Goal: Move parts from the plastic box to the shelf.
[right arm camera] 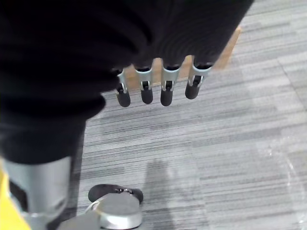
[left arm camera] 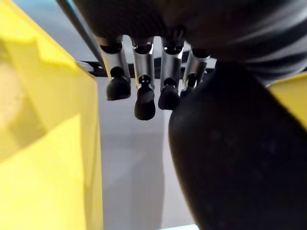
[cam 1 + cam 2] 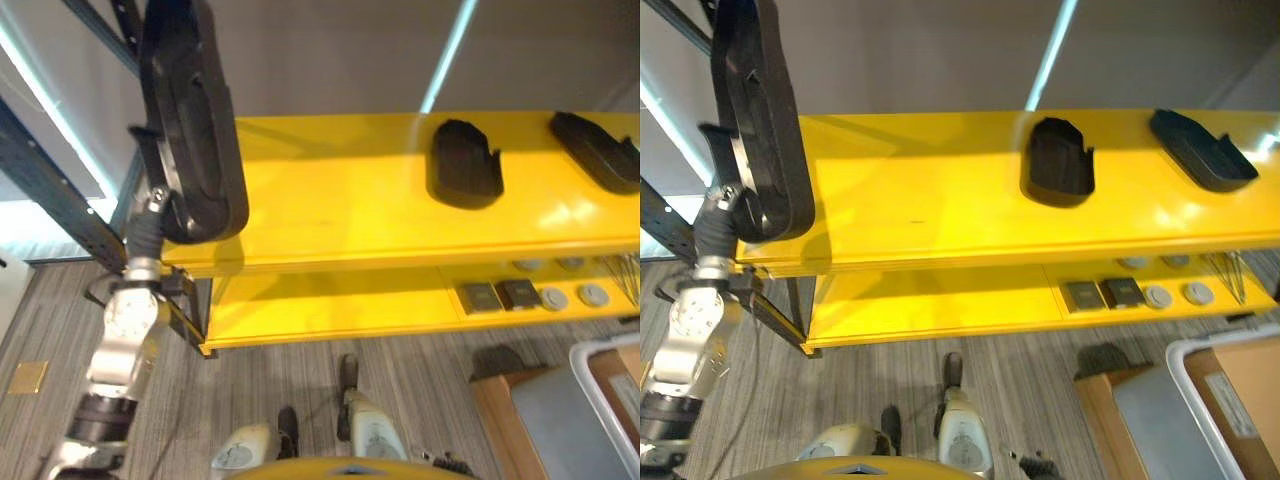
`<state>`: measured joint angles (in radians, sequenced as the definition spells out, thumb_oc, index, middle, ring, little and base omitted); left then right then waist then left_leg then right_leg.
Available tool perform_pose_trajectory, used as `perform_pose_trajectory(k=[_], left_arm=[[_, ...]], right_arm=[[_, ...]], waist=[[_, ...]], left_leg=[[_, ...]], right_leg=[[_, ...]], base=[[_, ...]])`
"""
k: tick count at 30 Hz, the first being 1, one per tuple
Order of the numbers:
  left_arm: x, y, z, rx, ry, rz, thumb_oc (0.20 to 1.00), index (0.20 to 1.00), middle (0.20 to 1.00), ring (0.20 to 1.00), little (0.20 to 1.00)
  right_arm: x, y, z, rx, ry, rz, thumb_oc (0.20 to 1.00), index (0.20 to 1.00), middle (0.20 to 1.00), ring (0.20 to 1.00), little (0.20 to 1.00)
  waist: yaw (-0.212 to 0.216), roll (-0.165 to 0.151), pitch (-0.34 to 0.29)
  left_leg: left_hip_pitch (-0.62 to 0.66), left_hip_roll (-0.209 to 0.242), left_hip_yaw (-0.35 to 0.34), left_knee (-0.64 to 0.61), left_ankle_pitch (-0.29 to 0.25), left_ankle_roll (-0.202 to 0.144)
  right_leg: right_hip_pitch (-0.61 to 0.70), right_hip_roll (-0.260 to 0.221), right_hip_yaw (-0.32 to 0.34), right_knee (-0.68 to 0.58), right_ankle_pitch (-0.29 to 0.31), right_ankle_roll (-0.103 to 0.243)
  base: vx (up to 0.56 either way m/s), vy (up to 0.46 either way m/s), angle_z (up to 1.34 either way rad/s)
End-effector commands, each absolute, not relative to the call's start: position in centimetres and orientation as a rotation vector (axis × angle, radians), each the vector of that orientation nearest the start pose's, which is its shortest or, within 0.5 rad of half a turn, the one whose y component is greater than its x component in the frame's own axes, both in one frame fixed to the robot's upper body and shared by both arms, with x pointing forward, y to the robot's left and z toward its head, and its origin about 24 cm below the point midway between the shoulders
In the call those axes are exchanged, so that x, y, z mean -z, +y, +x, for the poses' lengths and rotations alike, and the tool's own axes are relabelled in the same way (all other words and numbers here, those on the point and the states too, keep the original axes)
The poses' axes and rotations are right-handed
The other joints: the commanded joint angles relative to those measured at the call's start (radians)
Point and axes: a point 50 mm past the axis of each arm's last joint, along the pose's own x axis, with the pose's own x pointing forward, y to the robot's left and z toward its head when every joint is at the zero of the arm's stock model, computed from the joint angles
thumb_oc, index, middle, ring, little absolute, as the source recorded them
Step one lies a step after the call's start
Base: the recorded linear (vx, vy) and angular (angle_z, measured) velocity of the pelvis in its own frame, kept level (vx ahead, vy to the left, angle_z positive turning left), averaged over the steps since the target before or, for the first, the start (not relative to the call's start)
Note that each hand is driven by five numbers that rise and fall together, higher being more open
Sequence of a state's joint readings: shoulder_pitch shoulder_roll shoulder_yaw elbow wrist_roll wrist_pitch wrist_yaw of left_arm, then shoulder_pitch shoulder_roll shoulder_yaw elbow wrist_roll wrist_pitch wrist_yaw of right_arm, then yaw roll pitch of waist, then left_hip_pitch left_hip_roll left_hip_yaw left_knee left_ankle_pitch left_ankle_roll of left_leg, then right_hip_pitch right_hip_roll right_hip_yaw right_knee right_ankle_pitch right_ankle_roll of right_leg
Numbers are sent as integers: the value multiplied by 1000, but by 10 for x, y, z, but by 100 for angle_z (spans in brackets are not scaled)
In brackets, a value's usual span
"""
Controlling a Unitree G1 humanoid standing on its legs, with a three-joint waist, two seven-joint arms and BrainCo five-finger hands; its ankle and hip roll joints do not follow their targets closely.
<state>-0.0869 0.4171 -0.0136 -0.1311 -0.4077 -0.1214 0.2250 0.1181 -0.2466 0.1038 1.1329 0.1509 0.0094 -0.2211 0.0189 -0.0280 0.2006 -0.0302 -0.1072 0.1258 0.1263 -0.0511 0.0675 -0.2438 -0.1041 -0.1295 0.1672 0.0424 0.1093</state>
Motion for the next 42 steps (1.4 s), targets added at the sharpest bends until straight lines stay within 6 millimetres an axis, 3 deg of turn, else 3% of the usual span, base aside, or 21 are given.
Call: perform_pose_trajectory(k=[1, 5, 13, 15, 18, 19, 20, 25, 31, 42], left_arm=[[-174, 213, 267, -117, -551, 9, 200, 200, 200, 200, 200], [-165, 217, 268, -128, -502, -1, 200, 200, 200, 200, 200], [-155, 218, 273, -116, -436, 60, 200, 200, 200, 200, 200], [-153, 216, 277, -91, -419, 107, 200, 200, 200, 200, 200], [-150, 215, 283, -90, -378, 216, 200, 200, 200, 200, 200], [-142, 221, 294, -101, -304, 316, 200, 200, 200, 200, 200], [-140, 223, 299, -118, -283, 368, 200, 200, 200, 200, 200], [-123, 240, 325, -198, -122, 513, 200, 200, 200, 200, 200], [-106, 258, 345, -323, 33, 661, 200, 200, 200, 200, 200], [-73, 258, 353, -372, 257, 675, 200, 200, 200, 200, 200]], right_arm=[[151, -269, 74, 356, 1192, -360, 1000, 1000, 1000, 1000, 1000], [148, -281, 67, 387, 1231, -388, 1000, 1000, 1000, 1000, 1000], [147, -285, 68, 351, 1228, -415, 1000, 1000, 1000, 1000, 1000], [145, -289, 69, 374, 1221, -406, 1000, 1000, 1000, 1000, 1000], [143, -295, 71, 377, 1213, -414, 1000, 1000, 1000, 1000, 1000], [141, -297, 71, 373, 1214, -426, 1000, 1000, 1000, 1000, 1000], [140, -298, 71, 372, 1215, -427, 1000, 1000, 1000, 1000, 1000], [143, -297, 62, 338, 1240, -428, 1000, 1000, 1000, 1000, 1000], [147, -287, 58, 235, 1245, -483, 1000, 1000, 1000, 1000, 1000], [145, -296, 61, 220, 1268, -517, 1000, 1000, 1000, 1000, 1000]], waist=[[-1, 14, -68], [-9, 3, -88], [-20, 10, -75], [-22, 16, -62], [-33, 38, -51], [-55, 52, -48], [-65, 57, -50], [-109, 78, -71], [-152, 72, -92], [-185, 63, -104]], left_leg=[[46, 106, -57, -142, 61, -71], [36, 159, -14, -135, 77, -100], [-9, 179, -4, -19, 49, -111], [-55, 191, -19, 50, 69, -120], [-74, 236, -13, -15, 133, -144], [-66, 267, -1, -52, 167, -149], [-47, 270, 3, -77, 158, -142], [47, 240, 25, -168, 140, -137], [76, 215, 59, -198, 123, -122], [71, 227, 105, -198, 119, -119]], right_leg=[[218, -10, -53, -140, 47, 36], [262, 22, -83, -177, 24, 9], [255, 27, -86, -133, -16, -21], [253, 32, -71, -119, -22, -31], [249, 35, -65, -98, -34, -28], [257, 23, -59, -82, -47, -26], [257, 14, -56, -77, -50, -21], [249, -21, -50, -72, -43, 12], [248, -23, -20, -100, -21, 30], [246, -6, 4, -133, -15, 27]], base=[[173, -264, 19], [122, -208, 12], [45, -62, 2], [0, 25, 1], [32, 141, 7], [113, 278, 15], [123, 265, 17], [80, 153, -22], [36, 31, -18], [28, -28, -7]])
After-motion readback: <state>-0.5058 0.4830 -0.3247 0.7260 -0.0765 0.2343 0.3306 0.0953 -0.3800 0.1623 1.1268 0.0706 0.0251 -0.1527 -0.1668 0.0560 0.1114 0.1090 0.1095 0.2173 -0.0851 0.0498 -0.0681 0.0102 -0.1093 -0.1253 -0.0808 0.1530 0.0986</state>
